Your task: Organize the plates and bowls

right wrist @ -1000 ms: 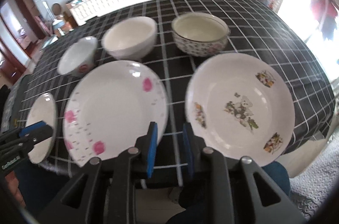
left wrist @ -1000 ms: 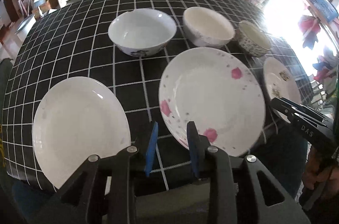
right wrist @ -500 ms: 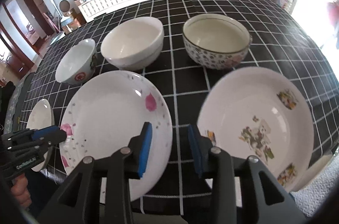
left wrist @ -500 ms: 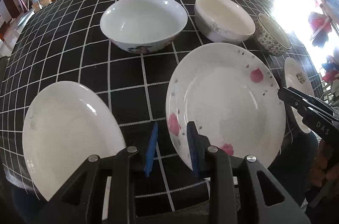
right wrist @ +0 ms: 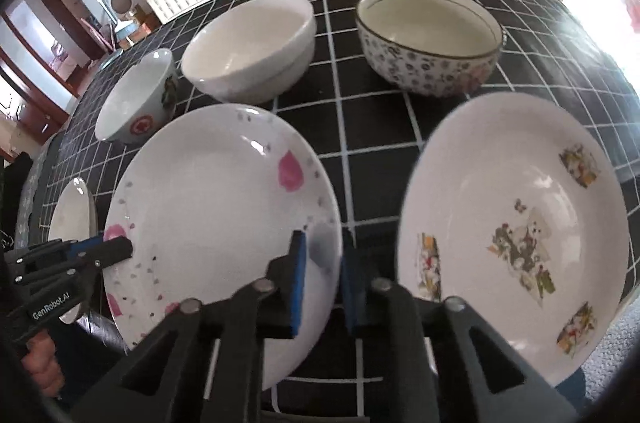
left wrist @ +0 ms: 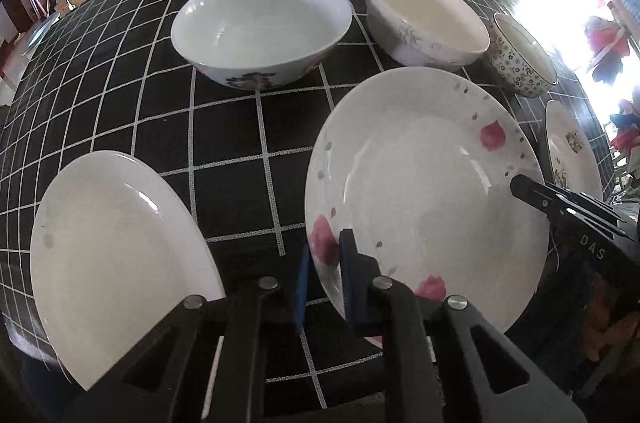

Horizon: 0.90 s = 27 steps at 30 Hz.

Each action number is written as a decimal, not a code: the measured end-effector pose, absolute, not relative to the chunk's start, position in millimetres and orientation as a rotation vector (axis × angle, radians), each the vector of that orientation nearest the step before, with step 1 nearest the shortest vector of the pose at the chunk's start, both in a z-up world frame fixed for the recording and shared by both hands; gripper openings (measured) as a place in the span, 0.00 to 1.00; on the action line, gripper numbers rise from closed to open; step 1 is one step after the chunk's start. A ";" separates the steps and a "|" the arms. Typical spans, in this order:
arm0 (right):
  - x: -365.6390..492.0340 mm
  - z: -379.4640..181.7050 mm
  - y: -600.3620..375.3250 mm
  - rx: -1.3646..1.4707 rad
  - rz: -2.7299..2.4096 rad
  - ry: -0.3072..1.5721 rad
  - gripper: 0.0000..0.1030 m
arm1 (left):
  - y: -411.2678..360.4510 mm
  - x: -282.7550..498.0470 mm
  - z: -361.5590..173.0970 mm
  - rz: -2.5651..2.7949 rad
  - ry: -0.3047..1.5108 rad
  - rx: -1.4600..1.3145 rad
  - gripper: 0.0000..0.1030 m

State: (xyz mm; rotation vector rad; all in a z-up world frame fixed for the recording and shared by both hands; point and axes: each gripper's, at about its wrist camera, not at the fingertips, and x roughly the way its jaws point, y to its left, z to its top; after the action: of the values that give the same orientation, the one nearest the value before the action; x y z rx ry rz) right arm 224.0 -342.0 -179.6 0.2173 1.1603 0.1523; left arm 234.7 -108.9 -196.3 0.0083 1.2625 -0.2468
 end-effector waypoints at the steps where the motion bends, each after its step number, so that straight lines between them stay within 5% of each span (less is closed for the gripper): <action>1: 222.9 -179.5 -343.2 0.244 0.139 1.160 0.16 | -109.4 234.6 -196.1 -0.247 1.263 0.010 0.12; 27: 202.3 -132.8 -317.8 0.288 0.173 1.082 0.16 | -59.4 192.9 -144.2 -0.205 1.167 -0.047 0.12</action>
State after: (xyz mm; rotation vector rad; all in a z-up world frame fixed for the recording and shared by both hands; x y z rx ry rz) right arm 202.3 -317.8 -132.8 0.2880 1.0817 0.1726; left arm 192.9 -59.4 -144.2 -0.0470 1.1672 -0.2053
